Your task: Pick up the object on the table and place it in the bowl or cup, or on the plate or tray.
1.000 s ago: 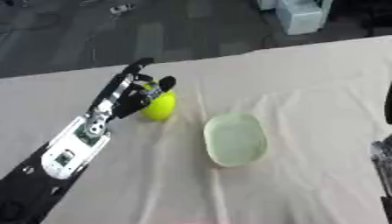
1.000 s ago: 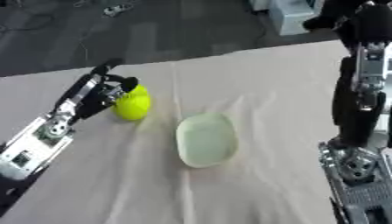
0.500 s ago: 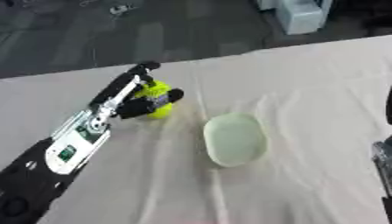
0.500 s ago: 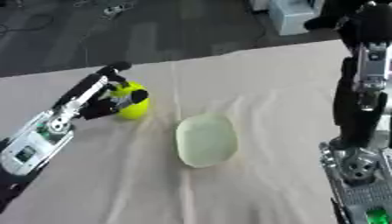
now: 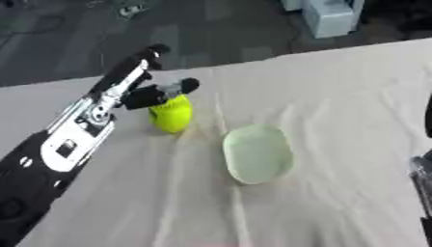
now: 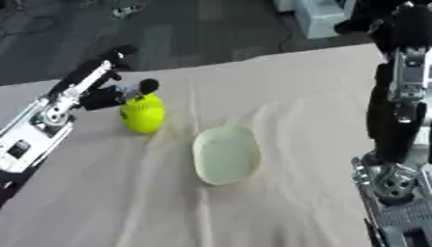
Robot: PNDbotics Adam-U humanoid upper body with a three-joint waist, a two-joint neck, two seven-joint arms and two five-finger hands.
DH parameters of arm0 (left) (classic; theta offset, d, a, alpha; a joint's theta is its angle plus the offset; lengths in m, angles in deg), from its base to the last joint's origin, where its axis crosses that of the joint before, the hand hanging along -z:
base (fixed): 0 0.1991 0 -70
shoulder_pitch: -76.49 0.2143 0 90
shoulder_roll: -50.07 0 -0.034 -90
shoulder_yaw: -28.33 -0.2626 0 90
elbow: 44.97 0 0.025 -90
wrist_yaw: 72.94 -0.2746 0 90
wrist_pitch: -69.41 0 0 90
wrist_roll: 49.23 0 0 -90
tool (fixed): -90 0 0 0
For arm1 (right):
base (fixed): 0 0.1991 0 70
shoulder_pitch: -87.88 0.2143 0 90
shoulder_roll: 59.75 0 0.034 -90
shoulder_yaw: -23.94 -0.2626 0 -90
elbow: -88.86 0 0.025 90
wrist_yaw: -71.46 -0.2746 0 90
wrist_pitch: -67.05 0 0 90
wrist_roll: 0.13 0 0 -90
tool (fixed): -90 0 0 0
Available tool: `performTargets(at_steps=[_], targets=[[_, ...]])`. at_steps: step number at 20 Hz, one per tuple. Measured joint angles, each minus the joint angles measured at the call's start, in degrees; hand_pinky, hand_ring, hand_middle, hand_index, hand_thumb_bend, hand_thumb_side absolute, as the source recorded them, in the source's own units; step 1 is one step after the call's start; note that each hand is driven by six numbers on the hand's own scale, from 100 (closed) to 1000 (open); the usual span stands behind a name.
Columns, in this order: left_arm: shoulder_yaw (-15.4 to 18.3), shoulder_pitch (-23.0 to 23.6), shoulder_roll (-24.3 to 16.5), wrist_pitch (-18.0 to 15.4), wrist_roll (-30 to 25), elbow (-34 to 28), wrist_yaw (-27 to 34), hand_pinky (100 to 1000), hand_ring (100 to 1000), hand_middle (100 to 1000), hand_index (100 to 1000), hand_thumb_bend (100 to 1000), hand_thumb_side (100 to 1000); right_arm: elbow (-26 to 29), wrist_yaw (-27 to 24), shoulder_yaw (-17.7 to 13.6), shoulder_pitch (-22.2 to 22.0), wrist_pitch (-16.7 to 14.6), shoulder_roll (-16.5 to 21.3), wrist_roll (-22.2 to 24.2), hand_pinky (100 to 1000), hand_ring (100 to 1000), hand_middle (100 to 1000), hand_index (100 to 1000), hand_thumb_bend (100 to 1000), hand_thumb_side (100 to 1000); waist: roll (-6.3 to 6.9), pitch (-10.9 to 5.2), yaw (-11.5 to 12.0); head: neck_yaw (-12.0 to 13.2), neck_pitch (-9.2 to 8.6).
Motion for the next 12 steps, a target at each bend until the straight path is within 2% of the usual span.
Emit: performTargets(at_steps=[12], targets=[[1.3, -2.4, 1.7, -1.2, 2.2, 5.3, 0.5, 737, 848, 1000, 988, 733, 897, 0.0, -0.1, 0.4, 0.1, -0.2, 0.0, 0.6, 573, 836, 898, 936, 100, 1000, 0.05, 0.3, -0.8, 0.2, -0.14]])
